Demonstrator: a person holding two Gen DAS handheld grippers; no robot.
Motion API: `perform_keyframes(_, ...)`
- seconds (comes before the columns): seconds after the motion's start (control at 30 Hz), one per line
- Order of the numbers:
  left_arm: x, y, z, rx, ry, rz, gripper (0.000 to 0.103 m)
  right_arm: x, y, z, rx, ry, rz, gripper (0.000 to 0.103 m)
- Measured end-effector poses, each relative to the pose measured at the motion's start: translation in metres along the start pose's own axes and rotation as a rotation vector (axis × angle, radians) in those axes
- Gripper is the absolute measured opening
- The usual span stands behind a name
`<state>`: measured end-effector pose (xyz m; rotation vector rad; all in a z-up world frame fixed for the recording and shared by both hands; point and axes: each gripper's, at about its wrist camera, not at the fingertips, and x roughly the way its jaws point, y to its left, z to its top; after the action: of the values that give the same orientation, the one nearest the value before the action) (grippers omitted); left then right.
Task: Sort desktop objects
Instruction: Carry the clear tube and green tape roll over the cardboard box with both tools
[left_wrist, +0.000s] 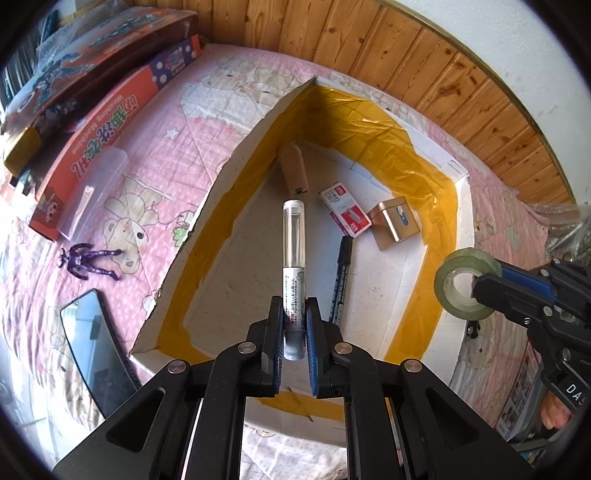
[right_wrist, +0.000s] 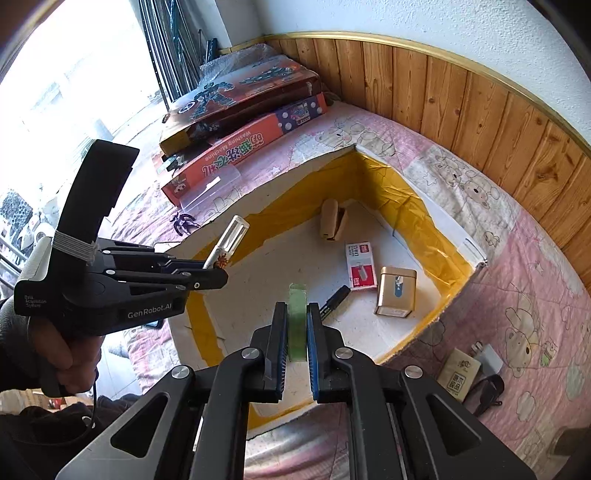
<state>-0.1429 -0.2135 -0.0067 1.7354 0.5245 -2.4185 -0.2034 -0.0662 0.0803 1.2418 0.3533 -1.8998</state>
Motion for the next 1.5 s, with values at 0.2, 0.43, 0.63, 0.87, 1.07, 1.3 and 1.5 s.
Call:
perform_keyframes(0.2, 0.012, 0.008, 0.006, -0.03, 0.034, -0.022, 0.011, 0.022, 0.003, 0.014, 0.008, 0.043, 0.03, 0.011)
perform_keyframes(0.43, 0.023, 0.011, 0.007, -0.028, 0.071, -0.013, 0.011, 0.048, -0.002, 0.028, 0.041, 0.092, 0.051, 0.011)
perform_keyframes(0.63, 0.029, 0.011, 0.007, -0.024, 0.091, -0.021, 0.011, 0.07, -0.006, 0.04, 0.067, 0.144, 0.065, 0.011)
perform_keyframes(0.87, 0.038, 0.013, 0.006, -0.046, 0.137, -0.069, 0.011, 0.095, -0.007, 0.051, 0.072, 0.201, 0.047, 0.011)
perform_keyframes(1.07, 0.045, 0.014, 0.005, -0.062, 0.173, -0.094, 0.011, 0.112, -0.009, 0.06, 0.069, 0.235, 0.033, 0.011)
perform_keyframes(1.3, 0.051, 0.012, 0.005, -0.051, 0.195, -0.07, 0.01, 0.13, -0.016, 0.073, 0.079, 0.271, 0.02, 0.011)
perform_keyframes(1.5, 0.055, 0.01, 0.006, -0.048, 0.213, -0.073, 0.011, 0.144, -0.023, 0.082, 0.101, 0.306, 0.016, 0.011)
